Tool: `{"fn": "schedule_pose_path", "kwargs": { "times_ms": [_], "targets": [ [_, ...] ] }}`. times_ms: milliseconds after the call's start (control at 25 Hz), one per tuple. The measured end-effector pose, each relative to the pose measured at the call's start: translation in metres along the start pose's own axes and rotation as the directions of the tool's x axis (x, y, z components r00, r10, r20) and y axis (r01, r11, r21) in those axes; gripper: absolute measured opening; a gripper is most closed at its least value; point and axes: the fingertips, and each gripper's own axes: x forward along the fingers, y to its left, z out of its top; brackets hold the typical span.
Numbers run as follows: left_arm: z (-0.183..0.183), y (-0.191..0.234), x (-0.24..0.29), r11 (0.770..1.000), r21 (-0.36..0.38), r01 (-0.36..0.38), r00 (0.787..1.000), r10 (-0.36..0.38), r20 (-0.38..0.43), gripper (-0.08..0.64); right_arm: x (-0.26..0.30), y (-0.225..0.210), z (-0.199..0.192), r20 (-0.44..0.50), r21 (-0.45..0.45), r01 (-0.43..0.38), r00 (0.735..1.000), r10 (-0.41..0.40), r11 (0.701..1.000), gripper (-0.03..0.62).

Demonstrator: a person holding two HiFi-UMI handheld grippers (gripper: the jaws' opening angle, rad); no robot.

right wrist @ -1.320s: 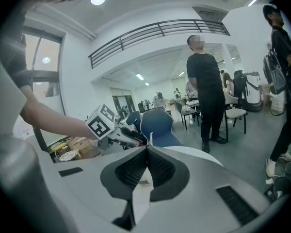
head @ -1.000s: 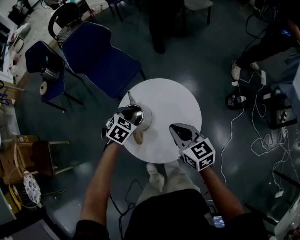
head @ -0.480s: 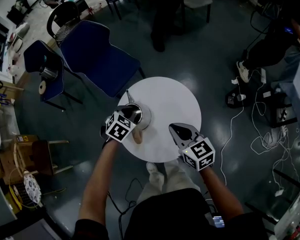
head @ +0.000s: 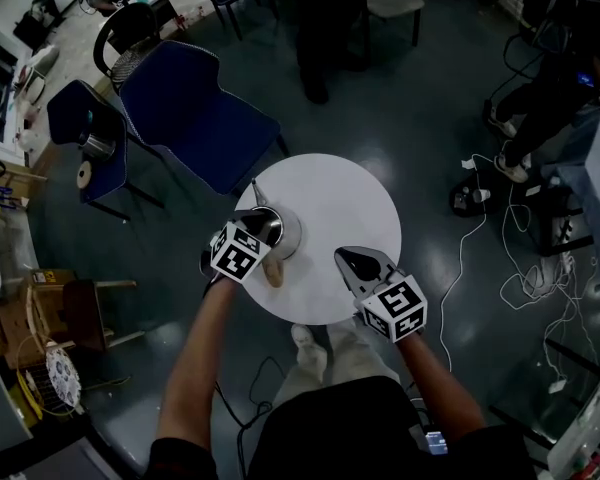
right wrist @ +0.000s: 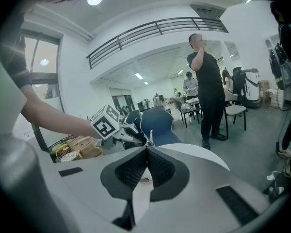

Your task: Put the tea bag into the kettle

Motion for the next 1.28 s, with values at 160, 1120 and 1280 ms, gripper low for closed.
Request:
{"fn": "schedule_pose_path", "kwargs": {
  "times_ms": [160,1120,1280],
  "targets": [
    [0.001,-0.001,-0.003,1.000,-0.016,0.006,1.000,-0.006,0.024,0.023,-0.002,0.002,0.000,0.002,-0.001,0.001,1.000,-0.001,1.000,0.017],
    [0.019,-0.003,-0.064,0.998,-0.047,-0.046,0.989,0.052,0.142,0.023,-0.009,0.037,0.034,0.033,-0.074,-0.029,0.999,0.032,0.997,0.017],
    [0.024,-0.001,-0.089,0.995,-0.078,-0.063,0.980,0.076,0.185,0.023,-0.010,0.049,0.047,0.040,-0.101,-0.035,0.998,0.039,0.994,0.017]
  ]
}}
